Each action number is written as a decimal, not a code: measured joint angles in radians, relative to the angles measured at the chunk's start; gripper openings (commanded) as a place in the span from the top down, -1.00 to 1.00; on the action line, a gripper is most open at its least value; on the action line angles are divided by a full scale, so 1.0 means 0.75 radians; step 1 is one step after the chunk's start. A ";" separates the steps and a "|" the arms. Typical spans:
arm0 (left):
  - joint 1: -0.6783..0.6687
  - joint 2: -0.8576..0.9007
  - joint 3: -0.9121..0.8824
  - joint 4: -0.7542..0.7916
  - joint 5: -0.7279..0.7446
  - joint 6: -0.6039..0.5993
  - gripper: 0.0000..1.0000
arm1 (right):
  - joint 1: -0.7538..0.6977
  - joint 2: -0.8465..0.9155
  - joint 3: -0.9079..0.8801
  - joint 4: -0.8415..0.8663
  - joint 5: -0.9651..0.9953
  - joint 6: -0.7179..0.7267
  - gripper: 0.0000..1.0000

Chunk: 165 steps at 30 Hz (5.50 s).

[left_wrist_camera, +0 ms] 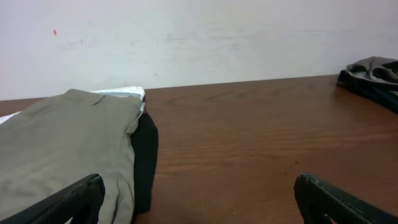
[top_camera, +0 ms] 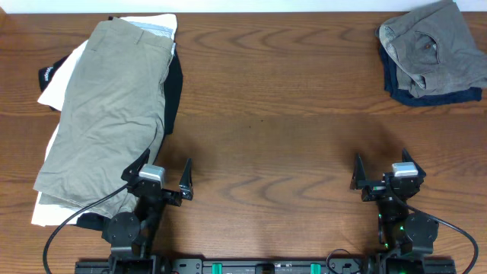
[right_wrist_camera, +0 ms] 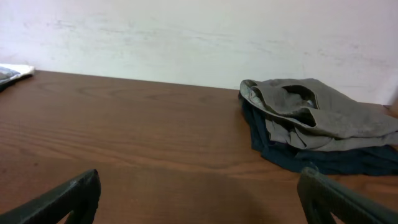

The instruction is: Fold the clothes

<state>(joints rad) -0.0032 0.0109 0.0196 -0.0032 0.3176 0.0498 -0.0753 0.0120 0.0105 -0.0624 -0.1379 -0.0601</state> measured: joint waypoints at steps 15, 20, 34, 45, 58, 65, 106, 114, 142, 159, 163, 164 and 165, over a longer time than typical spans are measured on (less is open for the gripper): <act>0.000 0.000 -0.005 0.080 0.082 -0.001 -0.96 | 0.000 0.000 -0.004 0.170 -0.027 0.001 -0.99; 0.000 0.001 -0.005 0.093 0.109 0.000 -0.96 | 0.000 0.001 -0.004 0.196 -0.085 0.001 -0.99; 0.000 0.544 0.534 -0.201 0.031 0.001 -0.96 | 0.000 0.463 0.476 0.144 -0.276 0.001 -0.98; 0.000 1.206 1.174 -0.569 0.020 0.001 -0.96 | 0.001 1.252 1.077 -0.139 -0.519 0.039 -0.99; 0.000 1.940 1.887 -1.065 0.022 0.045 -0.96 | 0.014 1.965 1.843 -0.836 -0.633 -0.033 -0.99; 0.000 2.137 1.897 -0.860 -0.019 0.042 -0.96 | 0.015 1.990 1.863 -0.762 -0.644 -0.045 -0.98; 0.013 2.754 1.900 -0.438 -0.573 0.000 0.13 | 0.015 2.033 1.858 -0.823 -0.645 -0.052 -0.91; 0.016 2.757 1.900 -0.402 -0.573 0.000 0.13 | 0.015 2.033 1.858 -0.823 -0.645 -0.052 -0.91; 0.037 2.751 1.900 -0.344 -0.574 0.001 0.88 | 0.015 2.034 1.858 -0.807 -0.604 -0.052 -0.90; -0.208 2.288 1.900 -0.582 -0.521 -0.019 0.88 | 0.015 2.034 1.858 -0.808 -0.603 -0.051 -0.91; -0.359 2.292 1.900 -0.590 -0.459 -0.048 0.88 | 0.015 2.034 1.858 -0.809 -0.603 -0.051 -0.91; -0.401 2.292 1.900 -0.591 -0.447 -0.057 0.88 | 0.015 2.034 1.858 -0.808 -0.603 -0.051 -0.91; -0.451 2.293 1.900 -0.591 -0.433 -0.068 0.88 | 0.015 2.034 1.858 -0.807 -0.603 -0.051 -0.91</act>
<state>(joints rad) -0.3416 1.7309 1.4445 -0.4465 -0.0074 -0.0010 -0.0643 1.5372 1.4040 -0.6678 -0.5903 -0.0986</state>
